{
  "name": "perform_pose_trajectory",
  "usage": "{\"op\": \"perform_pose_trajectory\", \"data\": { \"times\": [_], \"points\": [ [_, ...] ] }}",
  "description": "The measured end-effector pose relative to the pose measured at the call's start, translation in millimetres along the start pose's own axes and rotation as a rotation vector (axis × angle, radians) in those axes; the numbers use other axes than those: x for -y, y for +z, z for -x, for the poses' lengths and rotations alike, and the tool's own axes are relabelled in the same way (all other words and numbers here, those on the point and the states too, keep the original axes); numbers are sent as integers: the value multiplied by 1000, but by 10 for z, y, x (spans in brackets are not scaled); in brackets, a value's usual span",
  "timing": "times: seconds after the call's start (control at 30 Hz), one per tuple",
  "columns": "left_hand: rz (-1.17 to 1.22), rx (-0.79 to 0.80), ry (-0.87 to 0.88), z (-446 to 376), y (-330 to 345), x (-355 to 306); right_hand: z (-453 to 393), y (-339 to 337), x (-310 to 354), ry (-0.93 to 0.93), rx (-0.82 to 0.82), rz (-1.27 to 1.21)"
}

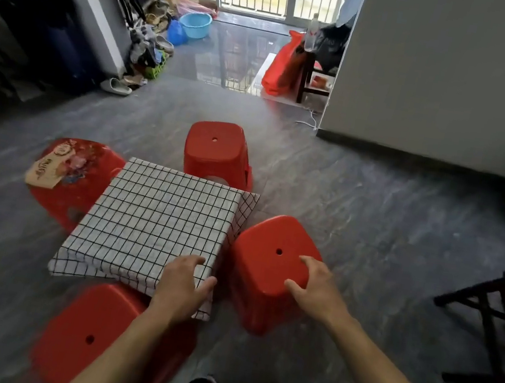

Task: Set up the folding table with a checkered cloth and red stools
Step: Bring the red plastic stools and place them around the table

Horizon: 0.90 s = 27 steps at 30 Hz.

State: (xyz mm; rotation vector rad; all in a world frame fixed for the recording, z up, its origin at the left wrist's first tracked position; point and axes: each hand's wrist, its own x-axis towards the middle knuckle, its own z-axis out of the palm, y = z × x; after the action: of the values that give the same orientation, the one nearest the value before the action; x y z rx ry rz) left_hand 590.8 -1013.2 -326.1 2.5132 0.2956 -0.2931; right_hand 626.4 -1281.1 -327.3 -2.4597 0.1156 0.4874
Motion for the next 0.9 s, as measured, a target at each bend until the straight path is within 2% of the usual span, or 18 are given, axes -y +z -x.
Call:
{"op": "perform_pose_trajectory", "data": {
  "times": [0.3, 0.57, 0.73, 0.9],
  "points": [
    [-9, 296, 133, -1364, 344, -76, -472, 167, -25, 295, -69, -48],
    [-147, 396, 223, -2157, 575, -319, -837, 334, -230, 468, -105, -175],
    [-270, 477, 281, -2673, 1200, -329, -1214, 841, -689, 564, -113, -306],
    [-373, 545, 367, -3218, 2064, -325, -1753, 1499, -1268, 640, -194, -397]
  ]
}}
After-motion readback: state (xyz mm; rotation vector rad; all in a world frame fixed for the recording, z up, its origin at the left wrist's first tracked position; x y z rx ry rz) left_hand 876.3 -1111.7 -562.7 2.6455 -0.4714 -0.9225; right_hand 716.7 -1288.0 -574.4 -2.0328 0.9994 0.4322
